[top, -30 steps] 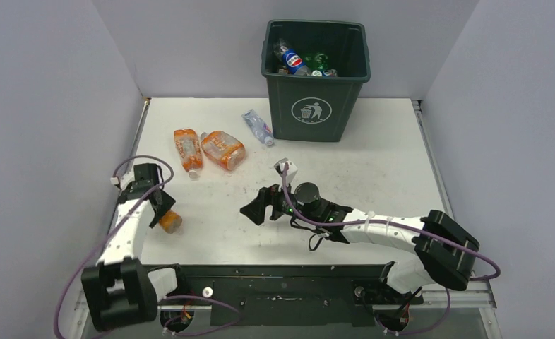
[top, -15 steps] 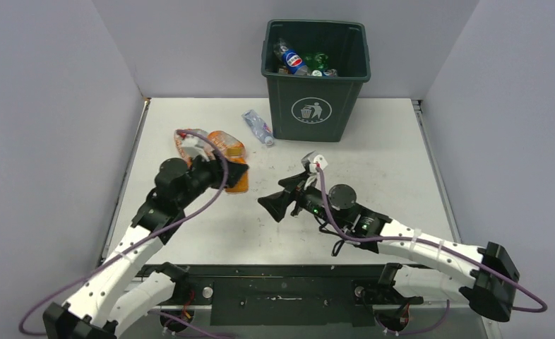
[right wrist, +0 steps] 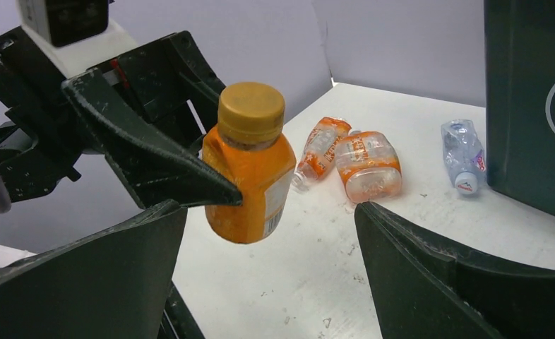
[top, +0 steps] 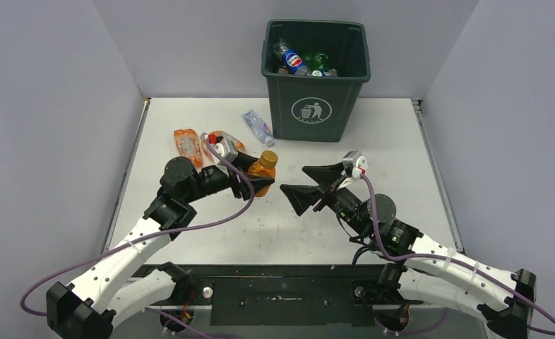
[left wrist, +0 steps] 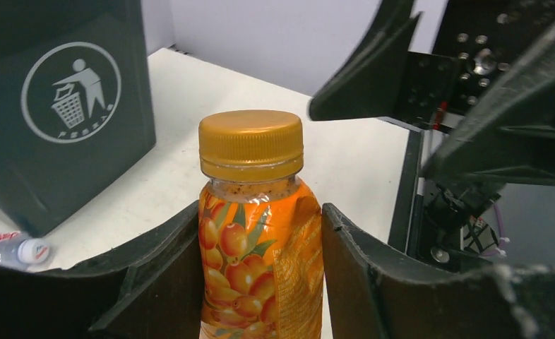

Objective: Put the plastic bottles in the bin
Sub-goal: Pick up the plastic bottle at the center of the board.

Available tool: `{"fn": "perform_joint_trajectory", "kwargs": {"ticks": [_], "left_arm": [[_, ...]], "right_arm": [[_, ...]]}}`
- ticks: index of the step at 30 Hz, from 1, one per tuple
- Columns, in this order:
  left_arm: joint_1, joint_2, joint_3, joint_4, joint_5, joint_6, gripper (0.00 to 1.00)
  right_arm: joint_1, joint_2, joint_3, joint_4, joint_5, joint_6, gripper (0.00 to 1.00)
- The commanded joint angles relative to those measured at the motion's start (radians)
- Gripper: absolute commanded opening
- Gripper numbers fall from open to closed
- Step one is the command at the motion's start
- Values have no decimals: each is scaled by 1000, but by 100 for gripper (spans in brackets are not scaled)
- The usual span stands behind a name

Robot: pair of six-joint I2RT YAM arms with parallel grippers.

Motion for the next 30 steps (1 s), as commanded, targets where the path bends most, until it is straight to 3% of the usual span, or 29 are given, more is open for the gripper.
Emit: {"fn": "perform_joint_trajectory", "kwargs": {"ticks": [1,4,7,11,18,21,25,30], "left_arm": [[-25,-46,34,80,112,80,8],[-49,-71,44,28,73,146,7],[-51,-89,-16,77,31,137,5],[-49,-103,-52,126,0,113,4],[-40,-122,-85,152,-2,97,4],[-40,-124,-86,155,8,88,4],[-40,-144,-101,160,-3,84,4],[-41,-152,-107,164,-10,79,5]], "right_arm": [[-1,54,98,63,-20,-10,93],[-2,112,137,86,-37,14,93],[-8,165,167,121,-42,47,93],[-14,246,240,47,-3,81,98],[-24,307,278,35,-61,104,88],[-26,343,298,21,-100,118,79],[-29,358,296,27,-108,133,58],[-30,365,298,30,-124,131,39]]}}
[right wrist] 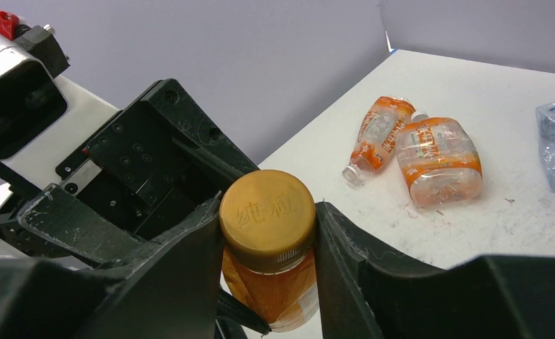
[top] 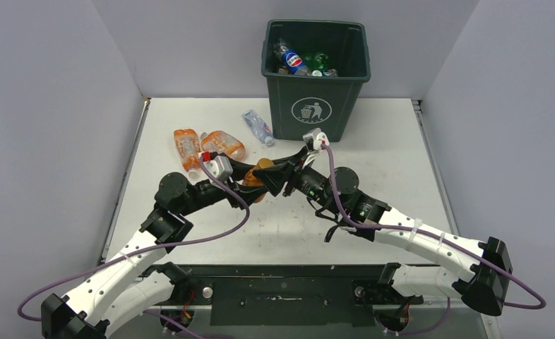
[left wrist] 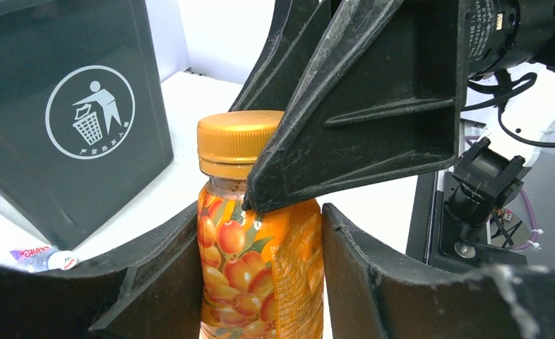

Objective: Put the plastic bottles in the bin
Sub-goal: Pick up the plastic bottle at the center of the board, then place the plastic bottle in the trash bin.

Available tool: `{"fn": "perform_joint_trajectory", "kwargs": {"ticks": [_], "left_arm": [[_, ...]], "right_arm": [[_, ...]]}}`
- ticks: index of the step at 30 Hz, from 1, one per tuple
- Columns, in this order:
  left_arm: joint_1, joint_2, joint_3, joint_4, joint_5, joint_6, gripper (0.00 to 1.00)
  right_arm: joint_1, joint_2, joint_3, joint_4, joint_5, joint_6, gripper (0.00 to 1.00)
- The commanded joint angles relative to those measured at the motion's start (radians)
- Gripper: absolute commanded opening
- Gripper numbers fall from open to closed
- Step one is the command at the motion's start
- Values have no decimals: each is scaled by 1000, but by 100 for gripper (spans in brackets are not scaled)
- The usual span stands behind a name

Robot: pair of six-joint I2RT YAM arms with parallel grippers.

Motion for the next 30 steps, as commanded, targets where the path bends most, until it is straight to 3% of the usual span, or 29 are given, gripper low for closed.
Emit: {"fn": "perform_joint_trajectory", "kwargs": {"ticks": [1,3,4,5,7,8,9,17,23,27,30], "left_arm": [[-3,-34,12,91,12,-16,7],[-4,-35,11,92,-1,-24,18],[-6,-36,11,91,-14,-29,31],[-6,-38,12,89,-23,-32,50],[-7,-46,13,79,-37,-34,73],[-9,-51,10,77,-52,-38,90],[-11,-57,9,79,-69,-44,98],[-17,-132,-12,86,-245,-47,96],[-17,-211,-48,102,-470,-31,96],[-17,-274,-80,95,-774,-16,96],[-16,-303,-82,55,-1045,-8,96]], "right_arm": [[-11,6,37,21,2,-3,35],[-12,5,38,20,-2,-7,13],[-11,3,41,11,5,-8,6],[-11,0,44,0,11,-10,6],[-11,-9,52,-21,18,-26,5],[-12,-16,59,-35,22,-37,5],[-14,-24,71,-55,33,-51,5],[-23,-83,241,-266,172,-245,5],[-48,-100,371,-278,382,-392,5],[-62,-130,335,-82,576,-465,5],[-104,-98,342,19,632,-497,5]]}}
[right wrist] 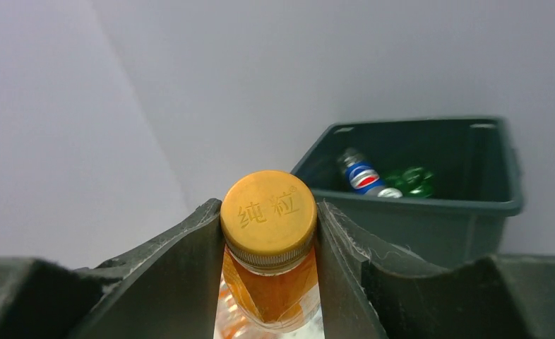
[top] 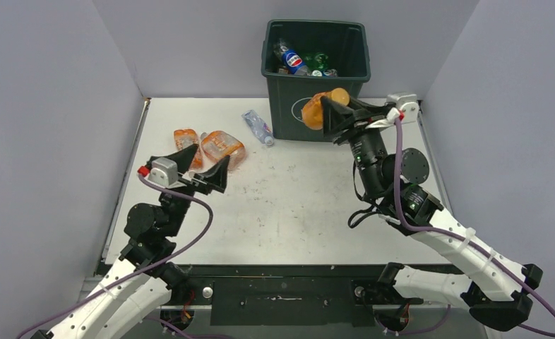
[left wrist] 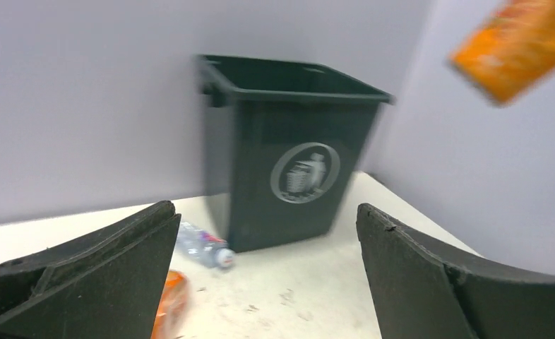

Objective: Put the plastic bottles in the bin
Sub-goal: Place the plastic bottle in the trash bin.

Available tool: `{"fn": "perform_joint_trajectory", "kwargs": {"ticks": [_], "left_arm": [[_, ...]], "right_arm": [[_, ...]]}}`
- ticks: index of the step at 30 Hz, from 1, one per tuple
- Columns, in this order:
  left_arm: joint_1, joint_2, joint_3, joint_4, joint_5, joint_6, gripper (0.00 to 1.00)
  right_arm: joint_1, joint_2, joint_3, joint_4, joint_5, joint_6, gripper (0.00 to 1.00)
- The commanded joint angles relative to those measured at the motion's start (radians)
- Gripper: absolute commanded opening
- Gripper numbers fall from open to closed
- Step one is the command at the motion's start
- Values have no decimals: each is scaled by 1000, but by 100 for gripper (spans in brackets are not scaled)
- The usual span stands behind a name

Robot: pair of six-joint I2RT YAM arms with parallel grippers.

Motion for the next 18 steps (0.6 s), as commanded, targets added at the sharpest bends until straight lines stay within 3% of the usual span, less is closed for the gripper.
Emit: {"fn": "perform_joint_trajectory", "kwargs": {"ticks": [1,4,8,12,15,16,18], "left_arm": [[-3,-41,1,4,-478,22,96],[-1,-51,-3,5,-545,34,96],[0,-56,-14,24,-550,59,96],[-3,-53,-29,42,-575,83,96],[-1,-43,-32,48,-572,87,96],[0,-38,-29,43,-570,87,96],[2,-34,-27,35,-569,81,96]], "right_arm": [[-68,51,31,199,178,-94,5],[-188,158,116,233,159,-72,5],[-412,334,281,230,60,93,5],[-472,508,432,349,66,49,5],[-543,695,680,222,26,123,6],[-562,765,784,166,-5,147,20],[-592,896,1002,26,-86,195,72]]}}
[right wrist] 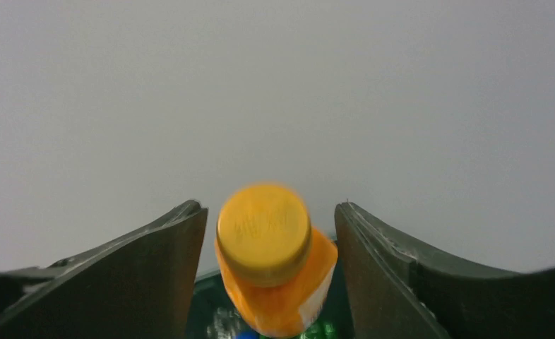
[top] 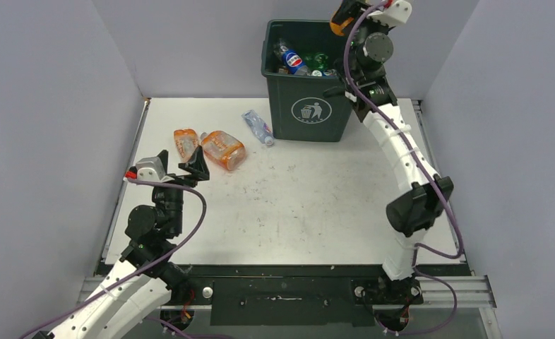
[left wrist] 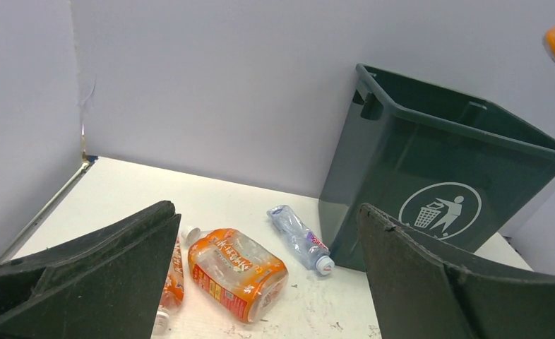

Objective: Put the plastic bottles in the bin
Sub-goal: Place the plastic bottle in the trash bin, then pick up the plastic bottle at the center of the board.

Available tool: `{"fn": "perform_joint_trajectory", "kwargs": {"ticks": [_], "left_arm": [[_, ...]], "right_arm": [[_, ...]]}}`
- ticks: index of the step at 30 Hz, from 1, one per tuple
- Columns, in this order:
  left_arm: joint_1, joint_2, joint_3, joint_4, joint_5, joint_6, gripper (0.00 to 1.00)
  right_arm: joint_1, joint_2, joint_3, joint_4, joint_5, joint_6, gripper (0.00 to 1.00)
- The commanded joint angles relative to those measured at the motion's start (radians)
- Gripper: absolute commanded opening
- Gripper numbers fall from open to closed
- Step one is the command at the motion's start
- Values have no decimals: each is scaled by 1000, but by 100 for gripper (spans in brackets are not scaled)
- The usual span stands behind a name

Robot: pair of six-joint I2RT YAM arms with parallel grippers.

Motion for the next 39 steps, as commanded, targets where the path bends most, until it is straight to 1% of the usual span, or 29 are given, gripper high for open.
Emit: {"fn": "perform_joint_trajectory", "kwargs": {"ticks": [1,2,4,6,8,10,11,15,19,21,22,24,25,26,28,30,31,34,36,38,39], "left_arm": [[1,9,6,34,-23,15,96],[1,11,7,33,-24,16,96],[1,16,10,30,-26,18,96],[2,22,13,27,-28,16,96],[3,26,15,24,-26,12,96],[8,28,15,24,-27,-5,96],[12,32,15,25,-31,-13,96],[20,73,32,0,-77,-41,96],[46,185,102,-113,-127,-82,96],[90,264,147,-204,-110,-158,96],[124,302,169,-248,-76,-212,96],[204,389,206,-318,29,-327,96],[249,429,223,-343,112,-388,96],[291,471,244,-370,165,-428,96],[387,562,287,-435,238,-498,96],[501,660,320,-469,292,-565,96],[540,711,333,-476,314,-585,96],[596,854,378,-489,345,-591,99],[610,932,393,-486,367,-564,84],[614,977,382,-465,377,-545,75],[613,996,377,-454,382,-538,72]], "right_arm": [[-64,198,399,-197,-151,124,87],[-64,216,437,-211,-163,150,97],[-51,189,385,-168,-178,176,90],[-22,142,311,-139,-181,173,90],[36,69,203,-104,-168,145,90],[89,-23,51,-58,-163,127,90],[115,-73,-56,-39,-162,132,90],[189,-253,-362,-9,-193,205,90],[243,-369,-696,73,-240,306,91],[267,-393,-824,105,-268,326,91],[277,-398,-871,106,-275,339,91],[288,-402,-952,98,-309,367,92],[294,-405,-998,98,-326,378,92],[302,-411,-1033,100,-338,388,92],[321,-426,-1096,113,-363,401,92],[341,-445,-1145,116,-377,406,93],[350,-452,-1168,118,-389,408,93],[374,-475,-1216,112,-411,420,93],[386,-495,-1241,110,-427,421,93],[389,-513,-1256,94,-430,417,93],[390,-525,-1263,87,-428,414,93]]}}
